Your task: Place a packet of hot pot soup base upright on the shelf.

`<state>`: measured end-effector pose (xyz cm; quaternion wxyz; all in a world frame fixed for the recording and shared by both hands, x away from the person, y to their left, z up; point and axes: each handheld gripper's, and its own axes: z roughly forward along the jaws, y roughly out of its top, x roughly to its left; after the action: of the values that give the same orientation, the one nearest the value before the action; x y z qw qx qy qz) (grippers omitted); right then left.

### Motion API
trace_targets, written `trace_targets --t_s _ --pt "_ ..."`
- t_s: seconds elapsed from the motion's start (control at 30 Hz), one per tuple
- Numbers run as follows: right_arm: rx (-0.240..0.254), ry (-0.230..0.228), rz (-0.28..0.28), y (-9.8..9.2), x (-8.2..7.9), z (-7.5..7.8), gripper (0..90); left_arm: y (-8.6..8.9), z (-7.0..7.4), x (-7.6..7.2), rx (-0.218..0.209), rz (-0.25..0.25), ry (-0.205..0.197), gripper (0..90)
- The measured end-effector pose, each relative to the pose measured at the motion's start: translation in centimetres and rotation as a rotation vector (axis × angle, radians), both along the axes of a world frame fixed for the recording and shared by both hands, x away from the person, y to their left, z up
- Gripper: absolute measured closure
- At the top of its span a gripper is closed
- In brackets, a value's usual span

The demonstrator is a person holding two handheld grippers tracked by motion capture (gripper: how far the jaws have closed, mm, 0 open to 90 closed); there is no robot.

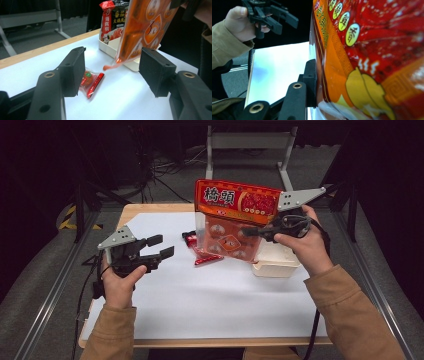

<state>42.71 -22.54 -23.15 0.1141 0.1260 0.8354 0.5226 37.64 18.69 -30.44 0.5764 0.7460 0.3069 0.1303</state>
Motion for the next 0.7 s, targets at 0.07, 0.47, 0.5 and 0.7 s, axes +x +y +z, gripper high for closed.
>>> trace_targets --t_s 0.07,0.47,0.5,0.7 --pt "0.002 -0.001 -0.006 -0.2 0.1 0.1 70.4 0.1 -0.1 0.1 -0.002 0.004 0.003 37.5" --pt "0.015 -0.031 -0.096 -3.3 1.4 1.0 70.4 0.5 -1.2 1.1 0.017 0.02 0.033 34.8" --pt "0.015 -0.041 -0.102 -3.5 1.5 1.0 70.4 0.6 -1.4 1.2 0.021 0.027 0.037 34.8" --pt "0.006 -0.072 -0.135 -4.6 1.9 0.9 70.3 0.8 -2.0 1.6 0.029 0.034 0.034 34.5"
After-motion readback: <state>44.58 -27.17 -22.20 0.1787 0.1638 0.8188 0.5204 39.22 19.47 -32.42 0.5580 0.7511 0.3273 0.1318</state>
